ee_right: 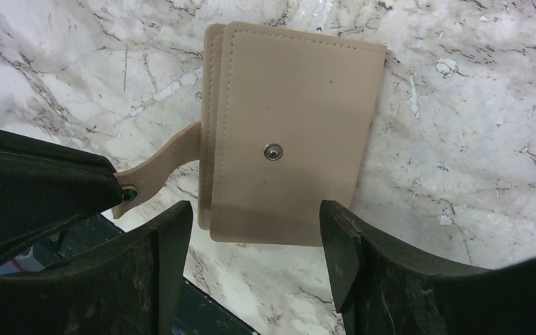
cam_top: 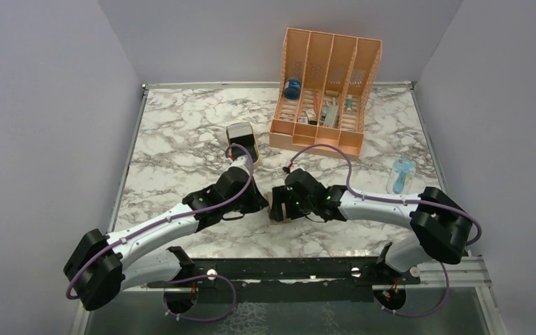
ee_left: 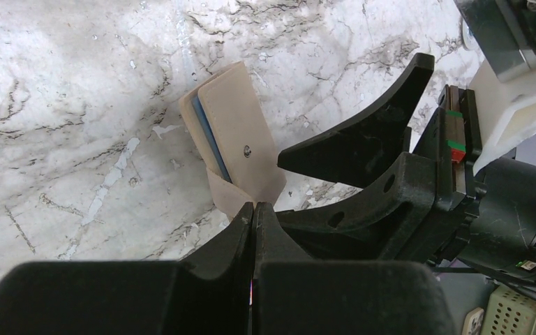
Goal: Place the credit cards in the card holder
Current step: Open the card holder at the center of the board.
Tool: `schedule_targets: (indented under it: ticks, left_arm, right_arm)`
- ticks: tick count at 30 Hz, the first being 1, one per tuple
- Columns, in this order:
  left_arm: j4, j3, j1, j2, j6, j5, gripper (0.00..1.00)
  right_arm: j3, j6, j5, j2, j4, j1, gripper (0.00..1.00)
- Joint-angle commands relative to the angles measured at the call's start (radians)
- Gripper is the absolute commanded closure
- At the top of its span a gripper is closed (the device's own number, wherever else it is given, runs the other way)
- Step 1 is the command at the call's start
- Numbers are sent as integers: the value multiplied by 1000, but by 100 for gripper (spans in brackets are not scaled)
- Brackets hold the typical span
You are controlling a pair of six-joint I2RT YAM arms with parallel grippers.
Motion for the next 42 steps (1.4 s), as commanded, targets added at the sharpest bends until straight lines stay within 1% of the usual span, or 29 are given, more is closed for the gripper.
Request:
schedule_targets:
  ticks: [1, 5, 10, 13, 15, 18, 21, 26, 29, 33, 38, 39, 42]
  left_arm:
    - [13, 19, 4, -16, -4, 19, 100]
    - [-12, 26, 4, -19, 5, 8, 100]
    - [-80, 36, 5, -19, 28, -29, 100]
    - [-108, 34, 7, -24, 42, -46, 100]
    - [-124, 31, 12, -27, 49, -53, 100]
    - [-147, 28, 21, -26, 62, -57, 100]
    - [-165, 19, 33, -26, 75, -57, 100]
    - [-200, 0, 65, -29, 99, -56, 100]
    - [-225, -4, 93, -18, 114, -44, 100]
    - [-227, -13, 115, 4, 124, -27, 100]
    - [-230, -11, 130, 44, 139, -18, 100]
    - [-232, -9, 132, 50, 143, -18, 97]
    - [-245, 7, 133, 58, 144, -15, 80]
  right_arm:
    - [42, -6, 69, 29, -41, 13, 34]
    - [51, -6, 144, 25, -84, 14, 44]
    - [44, 7, 219, -45, -125, 15, 61]
    - [34, 4, 255, -101, -134, 14, 73]
    - [27, -2, 274, -129, -140, 14, 79]
    - [23, -10, 296, -147, -152, 14, 90]
    - [26, -11, 312, -151, -179, 13, 98]
    - [19, -2, 367, -173, -246, 12, 99]
    - [-8, 12, 372, -201, -282, 12, 99]
    - [-79, 33, 357, -223, -268, 2, 99]
    - [-124, 48, 331, -217, -241, -2, 99]
    - [-131, 47, 327, -219, -231, -2, 99]
    - [-140, 44, 326, -234, -221, -2, 99]
